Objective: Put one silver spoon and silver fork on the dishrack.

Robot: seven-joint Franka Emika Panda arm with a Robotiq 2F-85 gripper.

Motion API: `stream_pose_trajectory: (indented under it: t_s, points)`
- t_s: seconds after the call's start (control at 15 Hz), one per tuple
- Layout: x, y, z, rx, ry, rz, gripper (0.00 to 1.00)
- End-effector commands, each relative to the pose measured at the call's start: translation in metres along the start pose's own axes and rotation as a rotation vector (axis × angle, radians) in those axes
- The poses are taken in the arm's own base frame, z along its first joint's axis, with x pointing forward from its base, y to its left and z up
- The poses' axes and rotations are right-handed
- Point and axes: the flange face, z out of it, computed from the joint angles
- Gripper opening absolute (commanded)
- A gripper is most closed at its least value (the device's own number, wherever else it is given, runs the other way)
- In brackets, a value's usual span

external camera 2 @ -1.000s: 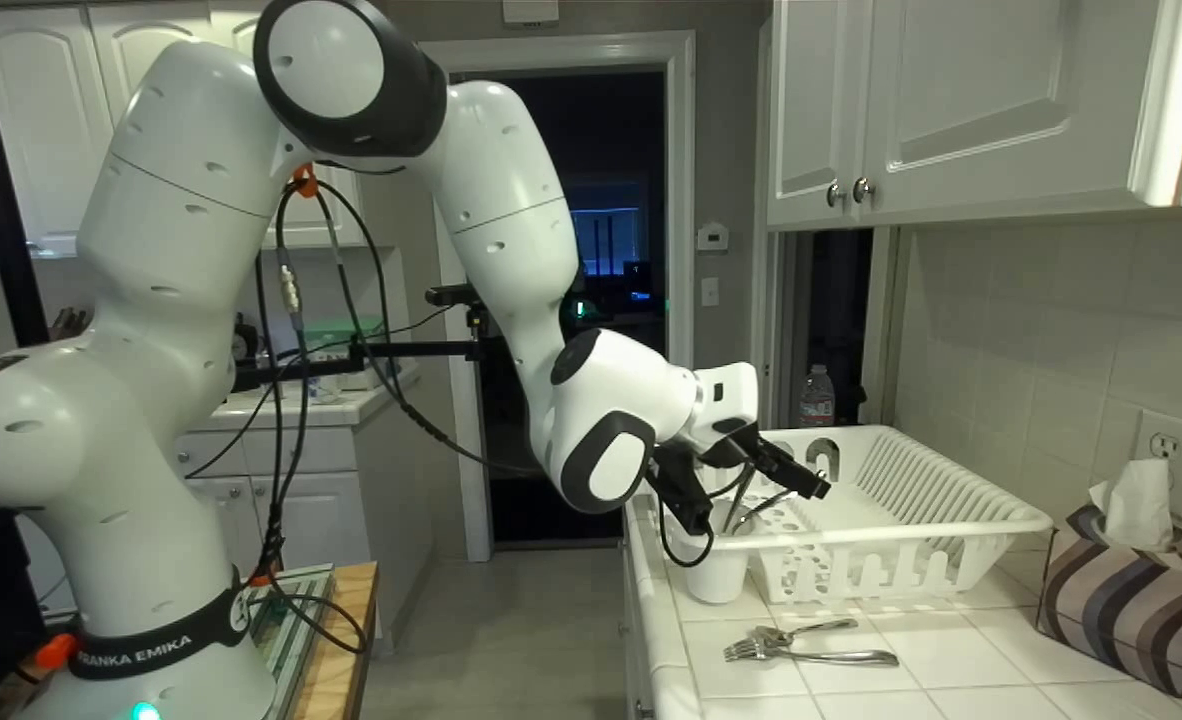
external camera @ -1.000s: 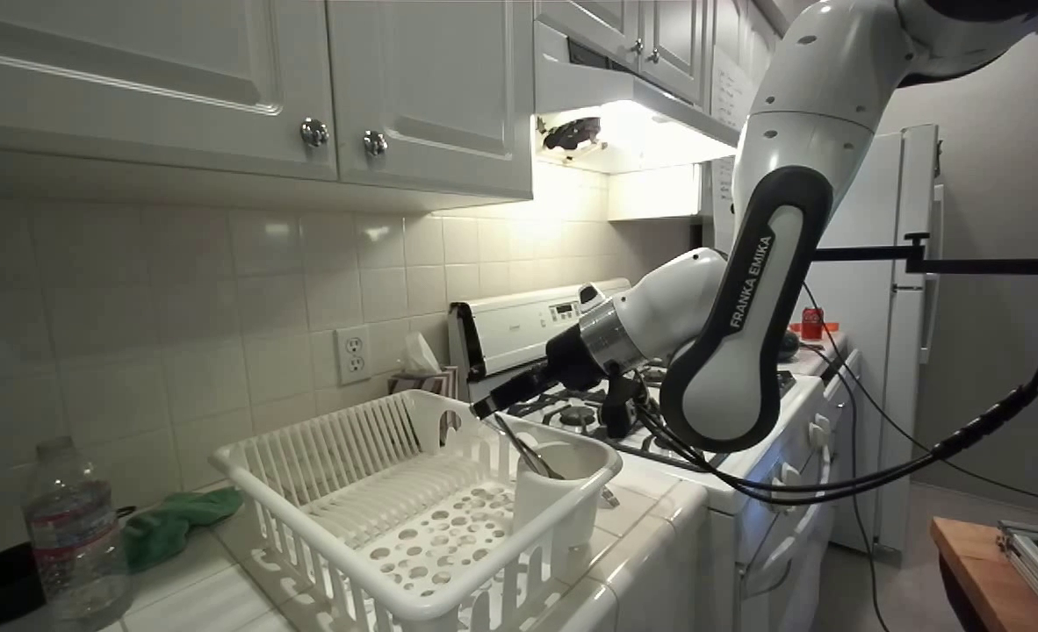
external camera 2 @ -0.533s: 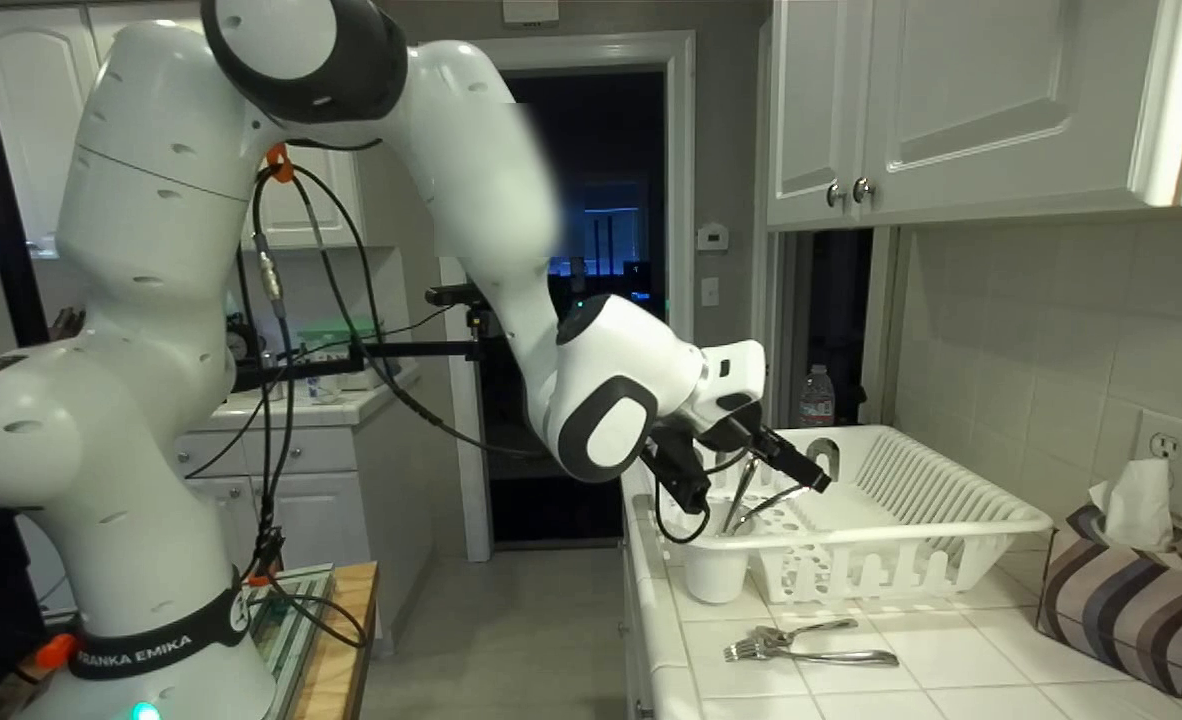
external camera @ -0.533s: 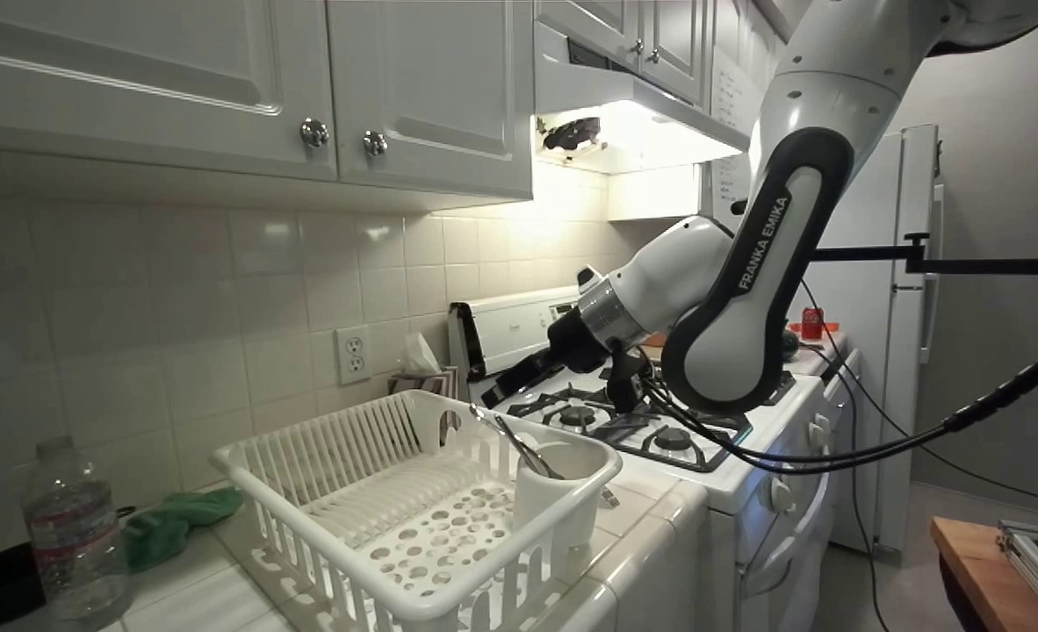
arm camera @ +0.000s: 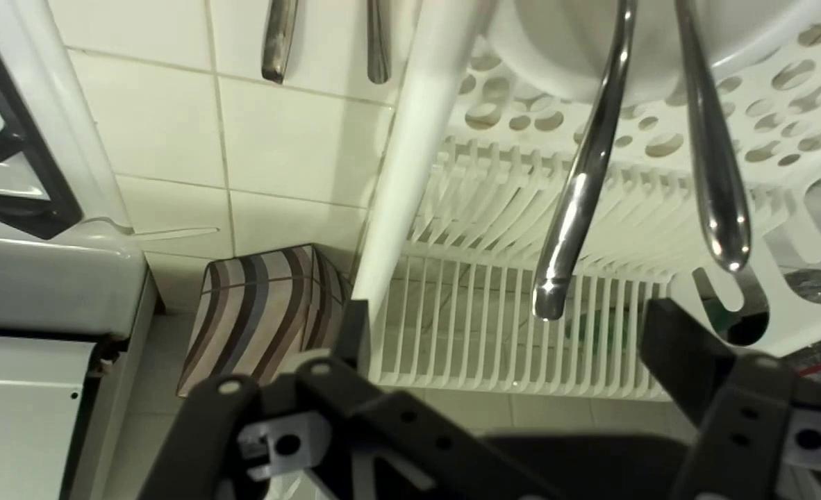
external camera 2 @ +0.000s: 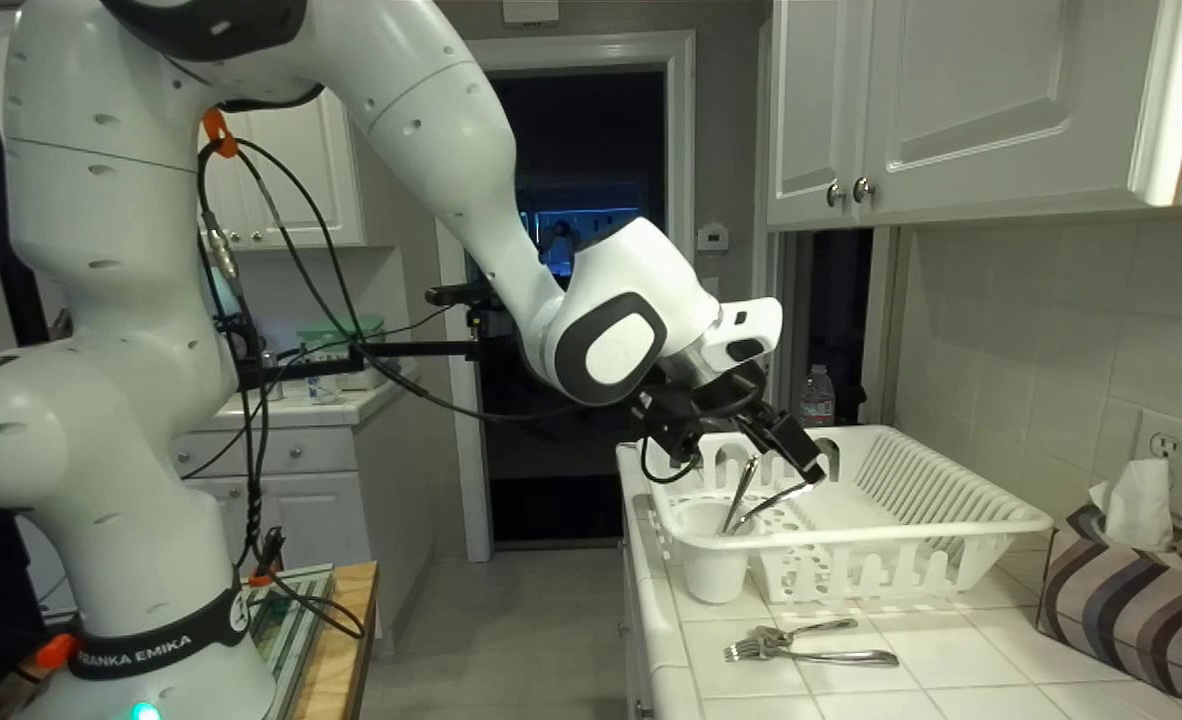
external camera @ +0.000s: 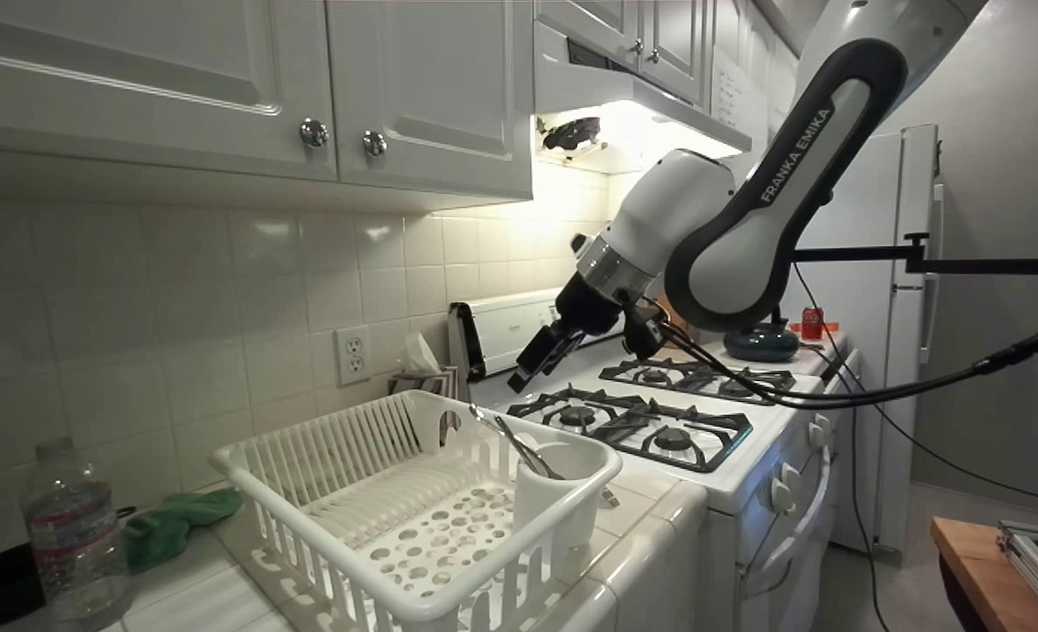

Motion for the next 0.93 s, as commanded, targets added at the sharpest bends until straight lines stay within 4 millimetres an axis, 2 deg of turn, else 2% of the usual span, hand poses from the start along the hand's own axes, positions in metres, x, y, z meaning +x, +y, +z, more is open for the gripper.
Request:
stream_pose_trajectory:
  t_s: [0.0,0.2,0.47,0.87]
  points:
    - [-0.002,-0.014,-0.018,0.006,-0.095,-0.048,1.00]
    - [0.000,-0.019,-0.022,0.018,-0.160,-0.062,1.00]
    - [0.003,-0.009,-0.033,0.022,-0.198,-0.062,1.00]
    - [0.013,0.010,-0.065,0.080,-0.210,-0.050,1.00]
